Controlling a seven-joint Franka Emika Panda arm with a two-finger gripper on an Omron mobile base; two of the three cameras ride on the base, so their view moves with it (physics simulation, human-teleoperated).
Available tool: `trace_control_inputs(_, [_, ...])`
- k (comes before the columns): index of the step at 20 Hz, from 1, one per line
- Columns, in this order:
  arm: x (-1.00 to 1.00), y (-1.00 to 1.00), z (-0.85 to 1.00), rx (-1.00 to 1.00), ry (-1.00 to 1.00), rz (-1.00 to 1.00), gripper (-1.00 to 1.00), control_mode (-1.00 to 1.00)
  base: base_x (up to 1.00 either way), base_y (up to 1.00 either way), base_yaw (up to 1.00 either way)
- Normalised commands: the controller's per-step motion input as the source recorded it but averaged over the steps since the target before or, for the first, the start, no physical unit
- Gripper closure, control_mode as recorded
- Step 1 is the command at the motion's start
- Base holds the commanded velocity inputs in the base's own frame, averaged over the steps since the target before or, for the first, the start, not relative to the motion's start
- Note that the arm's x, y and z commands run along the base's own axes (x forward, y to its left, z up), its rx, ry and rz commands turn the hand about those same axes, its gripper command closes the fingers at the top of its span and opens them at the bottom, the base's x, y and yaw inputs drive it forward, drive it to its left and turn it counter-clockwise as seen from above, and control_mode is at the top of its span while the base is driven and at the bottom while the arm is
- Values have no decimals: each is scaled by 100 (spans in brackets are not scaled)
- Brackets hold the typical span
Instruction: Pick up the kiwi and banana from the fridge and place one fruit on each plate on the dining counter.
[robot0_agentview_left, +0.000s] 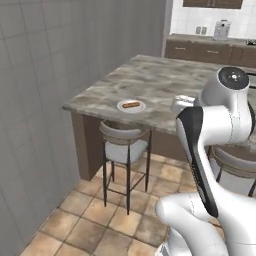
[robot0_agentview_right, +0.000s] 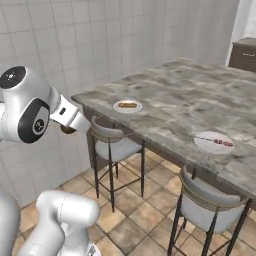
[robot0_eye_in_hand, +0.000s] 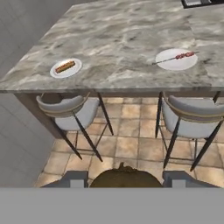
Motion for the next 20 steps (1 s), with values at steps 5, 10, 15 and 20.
trace_control_inputs(5, [0, 0, 0, 0, 0, 0, 100, 100, 81, 100, -35])
trace_control_inputs(10, [0, 0, 0, 0, 0, 0, 100, 100, 90, 89, -47])
trace_control_inputs(15, [0, 0, 0, 0, 0, 0, 100, 100, 94, 70, -46])
trace_control_inputs(20, [0, 0, 0, 0, 0, 0, 100, 100, 100, 46, -43])
